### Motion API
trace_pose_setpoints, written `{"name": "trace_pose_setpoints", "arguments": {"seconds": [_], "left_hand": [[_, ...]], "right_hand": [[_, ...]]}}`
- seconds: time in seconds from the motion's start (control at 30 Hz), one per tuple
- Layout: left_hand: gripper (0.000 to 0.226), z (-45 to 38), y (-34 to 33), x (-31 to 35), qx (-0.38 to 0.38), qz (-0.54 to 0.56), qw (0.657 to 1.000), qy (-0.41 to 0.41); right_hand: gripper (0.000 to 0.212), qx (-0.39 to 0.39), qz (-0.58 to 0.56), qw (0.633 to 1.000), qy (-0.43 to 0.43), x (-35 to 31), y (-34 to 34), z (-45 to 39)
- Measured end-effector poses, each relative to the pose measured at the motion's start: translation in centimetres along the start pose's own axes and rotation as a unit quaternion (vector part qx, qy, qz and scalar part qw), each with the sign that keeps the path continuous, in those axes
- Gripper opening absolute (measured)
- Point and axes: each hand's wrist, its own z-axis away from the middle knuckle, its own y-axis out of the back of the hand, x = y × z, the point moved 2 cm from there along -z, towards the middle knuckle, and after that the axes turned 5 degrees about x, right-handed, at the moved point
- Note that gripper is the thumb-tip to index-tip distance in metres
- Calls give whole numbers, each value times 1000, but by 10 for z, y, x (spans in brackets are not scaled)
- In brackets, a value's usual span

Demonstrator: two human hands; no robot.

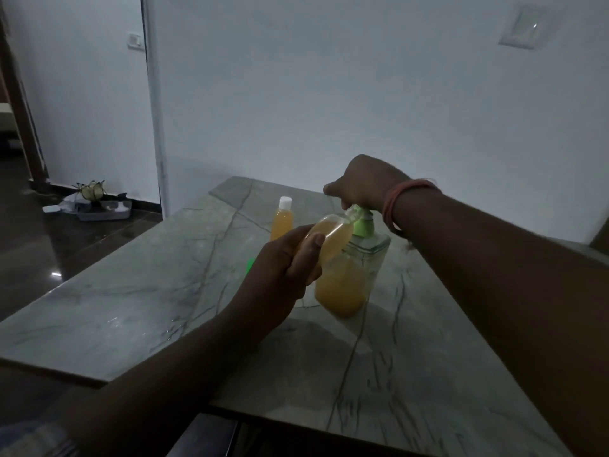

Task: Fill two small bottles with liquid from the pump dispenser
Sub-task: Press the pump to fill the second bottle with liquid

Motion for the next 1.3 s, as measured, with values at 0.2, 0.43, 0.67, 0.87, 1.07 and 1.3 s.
{"name": "trace_pose_setpoints", "arguments": {"seconds": [0.2,0.43,0.67,0.87,1.07,1.3], "left_hand": [[49,0,2,-2,-1,1,1000,-6],[43,3,0,2,-3,-5,1000,4],[37,0,-1,3,2,4,1000,-8],[24,1,1,0,-5,2,1000,-22],[40,1,0,1,3,2,1000,-13],[40,-1,1,-3,4,-11,1000,-11]], "right_hand": [[32,62,-77,995,-2,6,-5,0],[34,39,-44,998,9,3,1,-2],[35,4,-6,1000,3,4,-1,0],[33,49,-61,997,12,4,0,0],[32,6,-33,999,8,2,0,2],[33,51,-74,996,0,8,-5,-1]]}}
